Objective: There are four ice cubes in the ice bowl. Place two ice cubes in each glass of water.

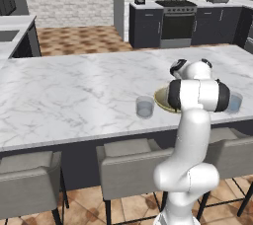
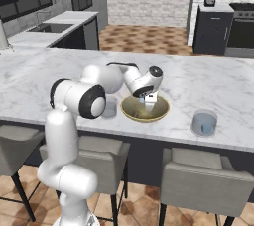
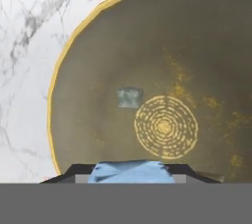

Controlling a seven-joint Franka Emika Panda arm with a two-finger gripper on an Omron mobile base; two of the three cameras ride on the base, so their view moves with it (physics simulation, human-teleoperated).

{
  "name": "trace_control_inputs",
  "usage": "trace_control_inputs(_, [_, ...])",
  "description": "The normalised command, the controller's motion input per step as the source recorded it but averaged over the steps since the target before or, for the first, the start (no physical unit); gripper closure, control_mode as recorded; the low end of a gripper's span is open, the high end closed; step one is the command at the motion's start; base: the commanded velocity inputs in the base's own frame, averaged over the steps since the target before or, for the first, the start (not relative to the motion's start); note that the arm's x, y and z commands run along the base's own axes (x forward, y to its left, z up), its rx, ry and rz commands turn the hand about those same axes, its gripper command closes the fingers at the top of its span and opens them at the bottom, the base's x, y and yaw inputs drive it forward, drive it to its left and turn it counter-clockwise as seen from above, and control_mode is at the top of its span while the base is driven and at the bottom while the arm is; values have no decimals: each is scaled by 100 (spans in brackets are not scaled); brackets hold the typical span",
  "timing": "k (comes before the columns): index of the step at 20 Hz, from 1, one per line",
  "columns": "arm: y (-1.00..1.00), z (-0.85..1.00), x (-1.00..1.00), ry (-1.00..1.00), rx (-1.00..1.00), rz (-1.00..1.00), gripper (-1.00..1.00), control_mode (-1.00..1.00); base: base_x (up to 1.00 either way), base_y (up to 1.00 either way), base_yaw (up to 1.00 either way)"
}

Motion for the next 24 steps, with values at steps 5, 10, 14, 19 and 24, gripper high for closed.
trace_control_inputs(5, [-2, 86, -7, 1, 0, 0, 100, -100, 0, 0, 0])
trace_control_inputs(10, [-4, 54, -40, 0, -3, 0, 100, -100, 0, 0, 0])
trace_control_inputs(14, [-1, 24, -62, 0, -5, 0, 100, -100, 0, 0, 0])
trace_control_inputs(19, [-11, 10, -76, -4, -4, 0, 100, -100, 0, 0, 0])
trace_control_inputs(24, [-22, 16, -65, -9, -3, -1, 100, -100, 0, 0, 0])
